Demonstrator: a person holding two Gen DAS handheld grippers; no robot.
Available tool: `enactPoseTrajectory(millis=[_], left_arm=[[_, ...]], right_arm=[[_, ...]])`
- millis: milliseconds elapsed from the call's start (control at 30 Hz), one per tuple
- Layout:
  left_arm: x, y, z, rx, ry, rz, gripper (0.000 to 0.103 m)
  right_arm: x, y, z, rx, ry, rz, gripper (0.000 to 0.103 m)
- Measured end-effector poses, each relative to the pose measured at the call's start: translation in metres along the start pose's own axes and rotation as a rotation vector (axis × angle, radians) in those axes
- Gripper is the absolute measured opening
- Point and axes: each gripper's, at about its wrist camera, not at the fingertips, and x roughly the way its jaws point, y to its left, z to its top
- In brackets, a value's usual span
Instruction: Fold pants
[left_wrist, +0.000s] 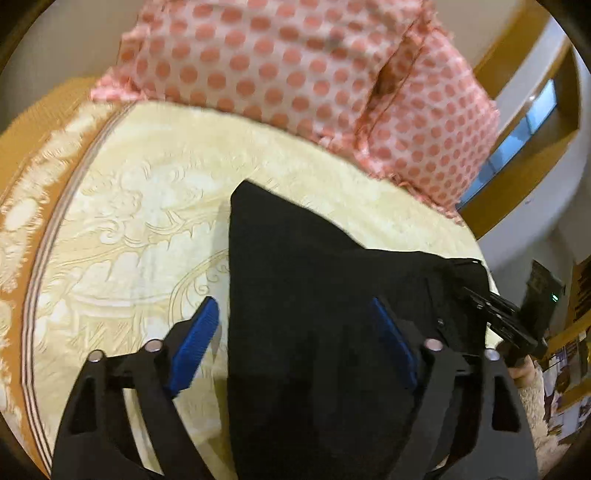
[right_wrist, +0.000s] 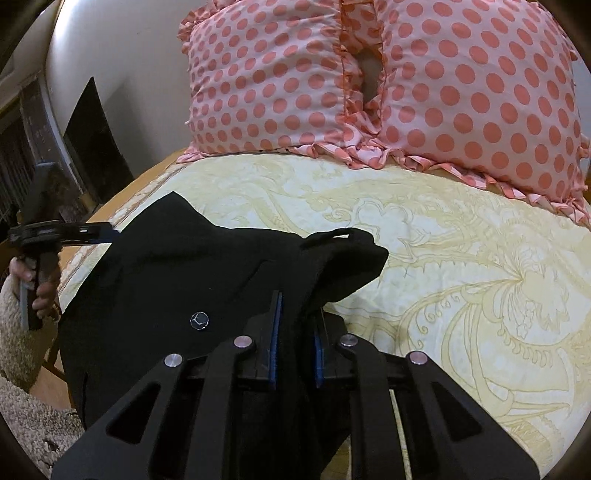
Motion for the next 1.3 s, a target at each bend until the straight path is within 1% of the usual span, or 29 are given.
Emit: enactPoseTrajectory(millis=[67,167,233,267,300,400,433,467,500,533,567,633,767,900,1000,1100,1167,1200,1233,1267,1300], left_arm=[[0.014,0.006,0.008,-0.020,0.039,0.007,0.074],[0.028,0.014,0.014,-0.052,0.087,-0.020,0.071],[0.031,0.013,0.018,-0.038,0.092,-0.013,0.070],[0.033,0.012,0.019,-0.032,0.096,-0.008,0.070],[0.035,0.011,0.021,-0.029,0.099,-0.008,0.069],[0.040,0.008,0.024,-0.030,0.097,0.000,0.063],[0.040,0.007,0.024,-0.026,0.094,0.014,0.057],[0.040,0.007,0.024,-0.022,0.088,0.027,0.048],[0.041,0.006,0.024,-0.018,0.082,0.037,0.042],[0.038,0.006,0.023,-0.015,0.070,0.042,0.029],[0.036,0.006,0.022,-0.017,0.063,0.030,0.018],[0.032,0.005,0.023,-0.015,0.053,0.015,0.011],[0.025,-0.008,0.027,0.047,0.017,0.057,0.008],[0.021,-0.017,0.045,0.066,-0.024,0.053,0.007],[0.024,-0.022,0.069,0.080,-0.064,0.070,0.007],[0.031,-0.027,0.103,0.090,-0.120,0.088,0.007],[0.038,-0.027,0.122,0.090,-0.144,0.095,0.008],[0.043,-0.026,0.131,0.088,-0.147,0.099,0.008],[0.053,-0.023,0.139,0.084,-0.138,0.111,0.008],[0.064,-0.019,0.144,0.078,-0.112,0.123,0.008],[0.081,-0.013,0.147,0.059,-0.058,0.136,0.008]], right_arm=[[0.002,-0.002,-0.001,0.010,0.009,-0.009,0.014],[0.009,-0.009,0.000,0.039,0.035,-0.013,0.016],[0.014,-0.015,0.000,0.062,0.049,-0.017,0.023],[0.017,-0.018,0.001,0.079,0.061,-0.023,0.034],[0.021,-0.021,0.001,0.092,0.074,-0.025,0.042],[0.025,-0.023,-0.001,0.109,0.079,-0.005,0.042],[0.025,-0.023,-0.001,0.104,0.073,0.005,0.040],[0.024,-0.022,-0.002,0.099,0.067,0.013,0.033],[0.023,-0.021,-0.003,0.093,0.061,0.025,0.026],[0.021,-0.020,-0.003,0.083,0.049,0.027,0.023],[0.018,-0.018,-0.003,0.077,0.041,0.028,0.018],[0.013,-0.015,0.000,0.064,0.020,0.027,0.017],[0.004,-0.006,0.014,0.015,-0.022,-0.001,0.014],[0.006,-0.008,0.037,-0.015,-0.059,-0.026,0.013],[0.013,-0.013,0.060,-0.044,-0.096,-0.067,0.013],[0.017,-0.020,0.086,-0.049,-0.144,-0.087,0.013],[0.023,-0.027,0.104,-0.055,-0.181,-0.126,0.013],[0.028,-0.031,0.109,-0.054,-0.184,-0.139,0.013],[0.041,-0.040,0.115,-0.042,-0.165,-0.160,0.013],[0.054,-0.048,0.115,-0.022,-0.128,-0.171,0.013],[0.068,-0.056,0.114,0.000,-0.076,-0.179,0.013]])
